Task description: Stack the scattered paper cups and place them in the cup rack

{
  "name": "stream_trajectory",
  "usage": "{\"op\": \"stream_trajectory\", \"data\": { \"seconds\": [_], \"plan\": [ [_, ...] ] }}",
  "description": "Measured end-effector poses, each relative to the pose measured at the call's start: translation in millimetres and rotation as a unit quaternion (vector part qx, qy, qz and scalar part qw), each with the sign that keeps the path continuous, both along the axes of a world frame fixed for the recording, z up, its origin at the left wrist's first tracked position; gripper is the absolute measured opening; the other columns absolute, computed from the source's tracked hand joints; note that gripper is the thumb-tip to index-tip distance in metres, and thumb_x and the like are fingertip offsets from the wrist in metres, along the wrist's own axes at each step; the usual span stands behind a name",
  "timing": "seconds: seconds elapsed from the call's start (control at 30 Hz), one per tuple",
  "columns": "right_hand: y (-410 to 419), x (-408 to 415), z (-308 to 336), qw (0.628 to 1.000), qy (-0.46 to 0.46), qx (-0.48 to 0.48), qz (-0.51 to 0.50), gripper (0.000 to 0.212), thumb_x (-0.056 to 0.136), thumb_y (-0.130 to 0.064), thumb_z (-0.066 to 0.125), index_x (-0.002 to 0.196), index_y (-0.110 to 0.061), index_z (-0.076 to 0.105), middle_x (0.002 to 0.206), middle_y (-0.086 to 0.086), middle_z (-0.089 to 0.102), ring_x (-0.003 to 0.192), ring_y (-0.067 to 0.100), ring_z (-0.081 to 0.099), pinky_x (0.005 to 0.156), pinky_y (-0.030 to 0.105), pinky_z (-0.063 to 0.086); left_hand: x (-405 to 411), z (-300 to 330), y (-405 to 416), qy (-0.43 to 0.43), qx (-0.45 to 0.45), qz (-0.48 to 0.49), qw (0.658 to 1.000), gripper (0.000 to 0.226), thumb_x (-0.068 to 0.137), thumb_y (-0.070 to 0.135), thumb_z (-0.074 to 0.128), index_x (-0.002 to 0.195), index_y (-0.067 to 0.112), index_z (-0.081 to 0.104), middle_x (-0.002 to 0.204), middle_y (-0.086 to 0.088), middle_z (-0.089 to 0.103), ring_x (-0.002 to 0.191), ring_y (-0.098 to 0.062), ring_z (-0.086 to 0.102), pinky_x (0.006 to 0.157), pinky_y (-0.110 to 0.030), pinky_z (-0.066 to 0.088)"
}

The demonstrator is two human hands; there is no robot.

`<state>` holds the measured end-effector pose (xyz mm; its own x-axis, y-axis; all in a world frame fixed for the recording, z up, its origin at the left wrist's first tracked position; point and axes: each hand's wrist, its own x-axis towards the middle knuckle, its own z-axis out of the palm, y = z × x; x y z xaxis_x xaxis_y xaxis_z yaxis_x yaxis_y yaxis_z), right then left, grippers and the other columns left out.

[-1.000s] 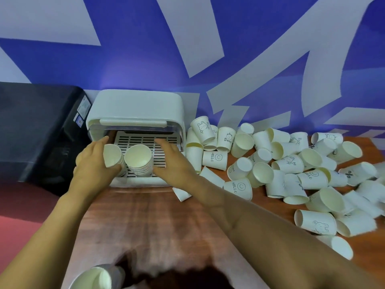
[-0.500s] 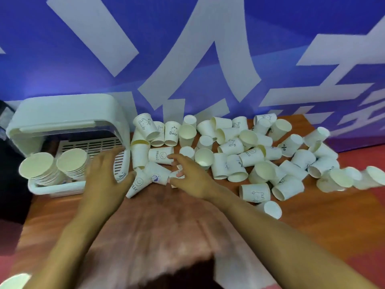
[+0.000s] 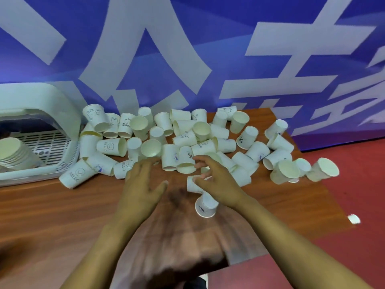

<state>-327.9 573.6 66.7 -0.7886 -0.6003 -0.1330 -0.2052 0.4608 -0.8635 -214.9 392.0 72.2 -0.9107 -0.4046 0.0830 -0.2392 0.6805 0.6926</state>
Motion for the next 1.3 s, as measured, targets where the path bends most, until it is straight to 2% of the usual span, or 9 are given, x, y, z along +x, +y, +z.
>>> {"op": "stream_trajectory", "data": {
  "seconds": [0.13, 0.3, 0.5, 0.7, 0.93, 1.03, 1.13, 1.23, 1.3],
  "plan": [
    [29, -5, 0, 1.000, -0.019, -0.003, -0.016, 0.048, 0.085, -0.020, 0.066, 0.128, -0.032, 0.047, 0.109, -0.016, 0.055, 0.081, 0.002, 0.059, 0.078, 0.019, 0.047, -8, -7, 27, -0.017, 0.013, -0.016, 1.000, 0.059, 0.081, 0.024, 0.071, 0.134, 0.026, 0.045, 0.129, 0.000, 0.048, 0.123, -0.021, 0.040, 0.098, -0.026, 0.030],
    [55, -8, -3, 0.997, -0.015, 0.000, -0.076, 0.045, 0.085, -0.016, 0.065, 0.126, -0.028, 0.051, 0.108, -0.008, 0.059, 0.081, 0.007, 0.060, 0.072, 0.010, 0.045, -22, -11, 39, -0.020, 0.027, -0.066, 0.997, 0.057, 0.081, 0.021, 0.071, 0.132, 0.028, 0.046, 0.130, 0.004, 0.048, 0.124, -0.019, 0.041, 0.100, -0.025, 0.029],
    [105, -19, -6, 0.986, 0.021, 0.021, -0.164, 0.045, 0.085, -0.012, 0.064, 0.125, -0.027, 0.052, 0.107, -0.007, 0.061, 0.081, 0.007, 0.059, 0.071, 0.011, 0.047, -41, -13, 56, -0.030, 0.049, -0.107, 0.993, 0.060, 0.073, 0.036, 0.057, 0.131, 0.023, 0.048, 0.132, 0.005, 0.050, 0.124, -0.018, 0.043, 0.100, -0.025, 0.031],
    [175, -62, -6, 0.961, 0.060, 0.048, -0.267, 0.041, 0.086, -0.017, 0.065, 0.125, -0.025, 0.052, 0.109, -0.004, 0.060, 0.085, 0.012, 0.061, 0.064, 0.016, 0.044, -56, -19, 93, -0.038, 0.067, -0.121, 0.990, 0.060, 0.078, 0.033, 0.064, 0.134, 0.025, 0.046, 0.131, 0.006, 0.048, 0.123, -0.014, 0.042, 0.097, -0.022, 0.028],
    [270, -155, -28, 0.929, 0.142, 0.190, -0.285, 0.058, 0.081, -0.030, 0.070, 0.134, -0.021, 0.045, 0.135, 0.010, 0.046, 0.123, 0.029, 0.042, 0.097, 0.040, 0.036, -113, -19, 159, -0.043, 0.027, -0.102, 0.994, 0.060, 0.084, 0.026, 0.066, 0.138, 0.027, 0.041, 0.133, 0.001, 0.045, 0.120, -0.020, 0.040, 0.093, -0.023, 0.028],
    [312, -190, -31, 0.918, 0.092, 0.250, -0.294, 0.074, 0.077, -0.049, 0.069, 0.140, -0.028, 0.037, 0.146, 0.012, 0.035, 0.133, 0.035, 0.032, 0.106, 0.050, 0.029, -142, -28, 196, -0.064, 0.014, -0.097, 0.993, 0.062, 0.081, 0.041, 0.060, 0.138, 0.028, 0.039, 0.136, 0.002, 0.044, 0.121, -0.020, 0.041, 0.098, -0.030, 0.035],
    [346, -217, -41, 0.920, 0.026, 0.270, -0.281, 0.094, 0.060, -0.074, 0.057, 0.142, -0.035, 0.033, 0.152, 0.011, 0.026, 0.138, 0.037, 0.025, 0.108, 0.055, 0.026, -171, -40, 235, -0.100, 0.004, -0.114, 0.988, 0.063, 0.085, 0.038, 0.062, 0.141, 0.027, 0.035, 0.137, 0.000, 0.041, 0.123, -0.022, 0.040, 0.102, -0.032, 0.034],
    [365, -234, -49, 0.930, -0.048, 0.263, -0.254, 0.106, 0.050, -0.083, 0.053, 0.143, -0.040, 0.028, 0.154, 0.009, 0.020, 0.138, 0.038, 0.027, 0.109, 0.054, 0.029, -192, -53, 271, -0.137, -0.003, -0.125, 0.983, 0.065, 0.084, 0.034, 0.063, 0.142, 0.028, 0.033, 0.139, -0.002, 0.037, 0.124, -0.025, 0.040, 0.099, -0.035, 0.039],
    [368, -240, -52, 0.938, -0.082, 0.249, -0.228, 0.104, 0.055, -0.079, 0.059, 0.145, -0.039, 0.026, 0.153, 0.010, 0.022, 0.137, 0.034, 0.029, 0.107, 0.051, 0.031, -204, -62, 289, -0.147, -0.017, -0.131, 0.980, 0.068, 0.082, 0.034, 0.063, 0.142, 0.027, 0.033, 0.141, -0.003, 0.035, 0.124, -0.026, 0.039, 0.100, -0.033, 0.037]
  ]
}}
